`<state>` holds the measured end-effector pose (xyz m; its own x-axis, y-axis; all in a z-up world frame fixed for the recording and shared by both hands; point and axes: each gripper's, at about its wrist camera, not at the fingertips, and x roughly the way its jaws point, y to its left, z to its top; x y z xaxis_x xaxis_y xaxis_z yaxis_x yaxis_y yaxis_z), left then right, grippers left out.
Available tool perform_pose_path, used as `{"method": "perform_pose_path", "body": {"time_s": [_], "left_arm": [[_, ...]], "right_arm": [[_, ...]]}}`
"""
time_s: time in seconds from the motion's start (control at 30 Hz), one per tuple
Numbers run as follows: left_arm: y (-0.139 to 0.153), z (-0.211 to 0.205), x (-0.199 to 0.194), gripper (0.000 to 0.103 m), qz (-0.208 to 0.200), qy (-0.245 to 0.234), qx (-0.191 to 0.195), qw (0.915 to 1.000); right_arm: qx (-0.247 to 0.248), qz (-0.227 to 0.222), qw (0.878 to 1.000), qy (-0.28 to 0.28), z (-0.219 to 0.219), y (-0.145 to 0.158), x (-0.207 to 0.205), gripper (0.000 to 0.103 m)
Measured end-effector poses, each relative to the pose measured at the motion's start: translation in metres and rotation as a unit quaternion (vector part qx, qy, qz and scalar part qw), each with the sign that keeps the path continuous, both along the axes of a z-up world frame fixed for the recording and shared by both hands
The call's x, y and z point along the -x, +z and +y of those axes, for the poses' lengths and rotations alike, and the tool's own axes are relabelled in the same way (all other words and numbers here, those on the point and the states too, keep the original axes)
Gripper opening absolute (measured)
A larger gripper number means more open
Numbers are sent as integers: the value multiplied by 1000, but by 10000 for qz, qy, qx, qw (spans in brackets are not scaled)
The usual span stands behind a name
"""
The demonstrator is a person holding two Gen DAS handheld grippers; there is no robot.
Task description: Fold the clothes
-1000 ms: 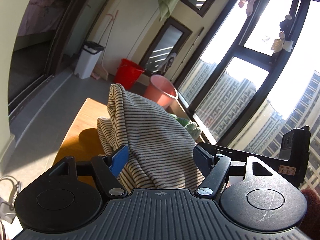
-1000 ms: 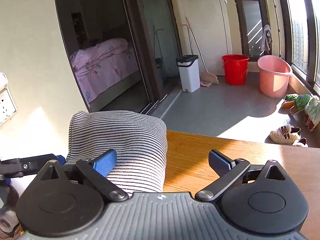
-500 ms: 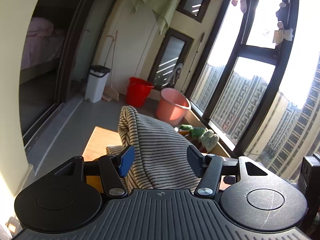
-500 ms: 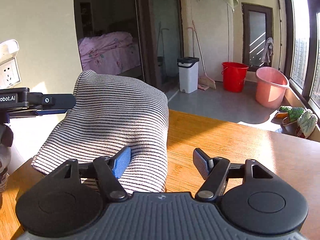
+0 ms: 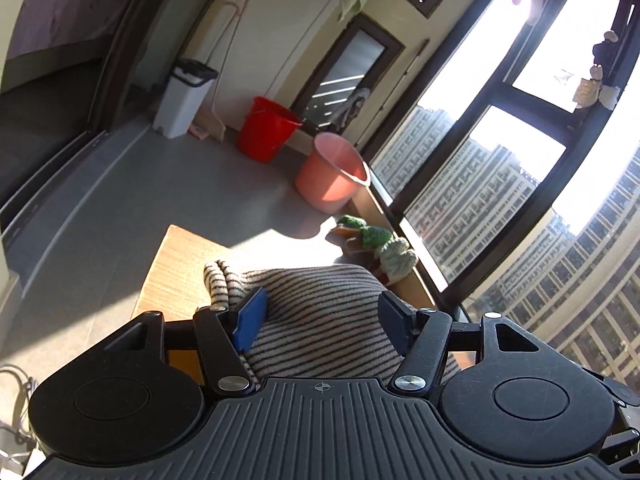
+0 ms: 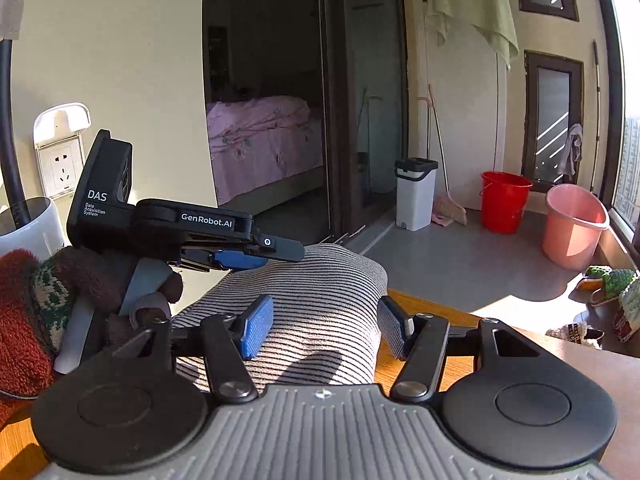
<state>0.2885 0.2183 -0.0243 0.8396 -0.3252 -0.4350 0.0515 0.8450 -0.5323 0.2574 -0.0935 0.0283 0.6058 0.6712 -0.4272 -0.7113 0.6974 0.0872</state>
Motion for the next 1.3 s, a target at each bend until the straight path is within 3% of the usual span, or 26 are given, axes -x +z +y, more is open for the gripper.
{"method": "perform_pose_path", "body": {"time_s": [0.13, 0.23, 0.47, 0.57, 0.6, 0.63, 0.73, 0.87, 1.0, 1.1, 1.3], "left_arm": [[-2, 1, 0, 67, 1, -7, -19, 10000], [-4, -2, -2, 67, 6, 26, -67, 10000], [9, -16, 14, 67, -102, 348, -435, 9984], [25, -21, 54, 77, -228, 689, -560, 9958], [29, -26, 72, 92, -280, 810, -616, 9944], [33, -31, 90, 99, -292, 917, -681, 9930], [30, -52, 135, 101, 83, 1071, -875, 9904], [8, -87, 185, 103, 682, 868, -1090, 9879], [-9, -119, 222, 103, 854, 1000, -1568, 9788], [-11, -131, 228, 103, 924, 1064, -1960, 9704], [-13, -143, 226, 103, 1149, 1382, -2409, 9538]], "right_arm": [[396, 385, 9981, 256, 32, -23, -14, 65], [751, -152, 9968, 220, 44, -39, -3, 67], [681, -87, 9976, 123, 38, -32, 4, 70], [317, 117, 9994, 4, 16, -22, 19, 94], [174, 156, 9997, -67, 5, -20, 27, 102], [38, 187, 9997, -140, -6, -18, 34, 103], [-129, 376, 9978, -522, -39, -19, 57, 103], [-7, 898, 9921, -881, -67, -33, 85, 103], [281, 1033, 9885, -1072, -81, -49, 117, 103], [390, 1263, 9833, -1253, -89, -58, 128, 103], [-46, 1403, 9822, -1247, -101, -60, 125, 103]]}}
